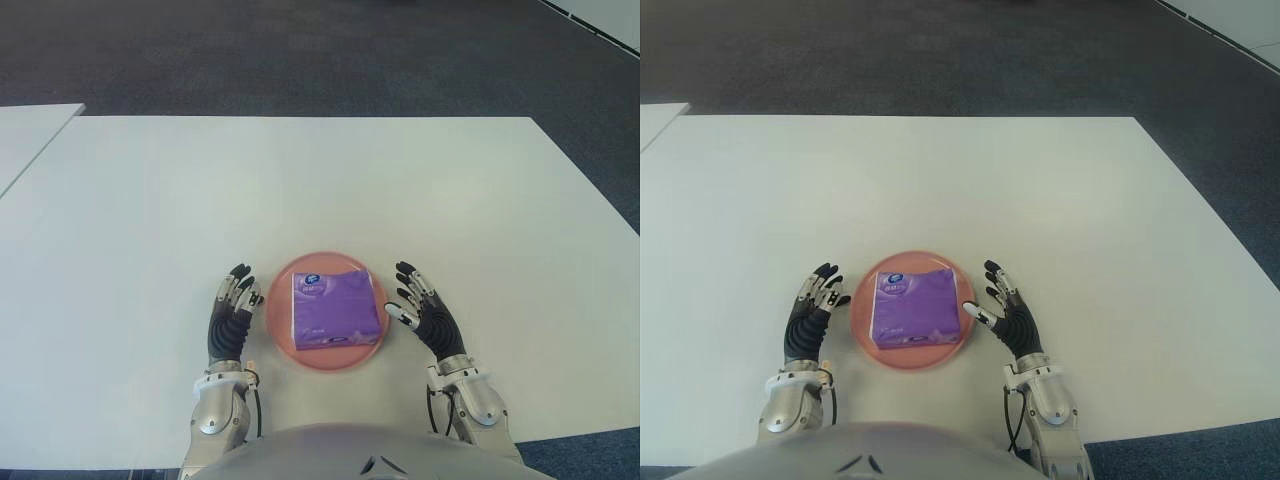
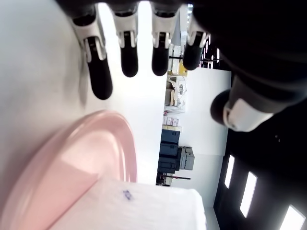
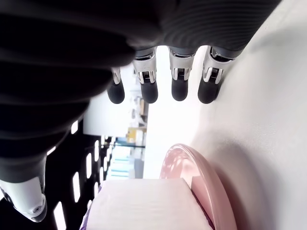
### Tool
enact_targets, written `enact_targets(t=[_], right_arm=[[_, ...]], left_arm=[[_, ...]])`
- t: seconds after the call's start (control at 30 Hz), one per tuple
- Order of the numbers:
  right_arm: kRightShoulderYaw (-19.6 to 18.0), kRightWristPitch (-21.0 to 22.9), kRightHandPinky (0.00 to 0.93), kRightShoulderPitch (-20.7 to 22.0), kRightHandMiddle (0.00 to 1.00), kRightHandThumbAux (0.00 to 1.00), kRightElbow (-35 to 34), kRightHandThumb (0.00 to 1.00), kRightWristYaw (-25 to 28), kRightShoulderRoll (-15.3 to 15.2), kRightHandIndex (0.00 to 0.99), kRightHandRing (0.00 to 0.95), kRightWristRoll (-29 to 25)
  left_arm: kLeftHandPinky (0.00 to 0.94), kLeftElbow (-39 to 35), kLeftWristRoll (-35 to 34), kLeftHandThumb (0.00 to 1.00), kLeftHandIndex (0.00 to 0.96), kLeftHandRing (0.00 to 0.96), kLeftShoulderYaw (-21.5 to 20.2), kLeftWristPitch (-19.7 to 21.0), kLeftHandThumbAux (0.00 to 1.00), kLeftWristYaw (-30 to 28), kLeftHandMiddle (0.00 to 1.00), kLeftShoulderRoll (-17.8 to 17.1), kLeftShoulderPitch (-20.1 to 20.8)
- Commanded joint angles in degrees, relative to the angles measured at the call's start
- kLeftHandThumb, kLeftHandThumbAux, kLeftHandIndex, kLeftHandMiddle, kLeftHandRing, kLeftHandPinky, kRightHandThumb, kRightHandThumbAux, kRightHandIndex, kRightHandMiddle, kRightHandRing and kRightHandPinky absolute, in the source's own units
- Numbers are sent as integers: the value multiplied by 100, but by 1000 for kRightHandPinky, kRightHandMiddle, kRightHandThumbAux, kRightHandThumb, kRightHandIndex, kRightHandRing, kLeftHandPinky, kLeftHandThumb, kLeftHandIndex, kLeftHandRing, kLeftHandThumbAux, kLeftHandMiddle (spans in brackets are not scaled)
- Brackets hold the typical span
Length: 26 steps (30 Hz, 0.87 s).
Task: Put the tissue paper into the plate.
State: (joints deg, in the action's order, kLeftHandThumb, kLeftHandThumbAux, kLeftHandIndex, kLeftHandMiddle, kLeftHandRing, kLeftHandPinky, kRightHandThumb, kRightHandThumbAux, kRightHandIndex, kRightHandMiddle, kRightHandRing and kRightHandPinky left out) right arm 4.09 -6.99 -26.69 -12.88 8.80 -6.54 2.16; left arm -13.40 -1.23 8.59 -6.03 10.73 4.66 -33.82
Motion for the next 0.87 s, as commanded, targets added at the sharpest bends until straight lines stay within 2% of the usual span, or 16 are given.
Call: enact_targets(t=[0.03,0.23,0.4,0.63,0.87], right_arm=[[48,156,0,-109,3,607,-24,210,-42,-39,47,0,99],[73,280,0,-194,0,613,-134,205,-82,-61,48,0,136],[19,-52,0,-101,0,628,360,215,-104,-63,51,0,83],[12,-223,0,-39,0,635,642,179,-91,-116,43,0,93],[-24,-10,0,53,0,617,909,180,-116,-99,27,0,32]], left_arm=[[211,30,-52,98,162,167,-47,101,579,-70,161,45,-206],[219,-79,-65,90,179,177,-47,114,575,-105,173,77,-314],[245,-122,-99,78,188,199,-52,164,585,-104,193,99,-374],[250,14,-156,73,193,213,-119,99,585,-136,209,81,-359],[252,161,-157,70,198,213,-185,-13,581,-239,206,9,-320]])
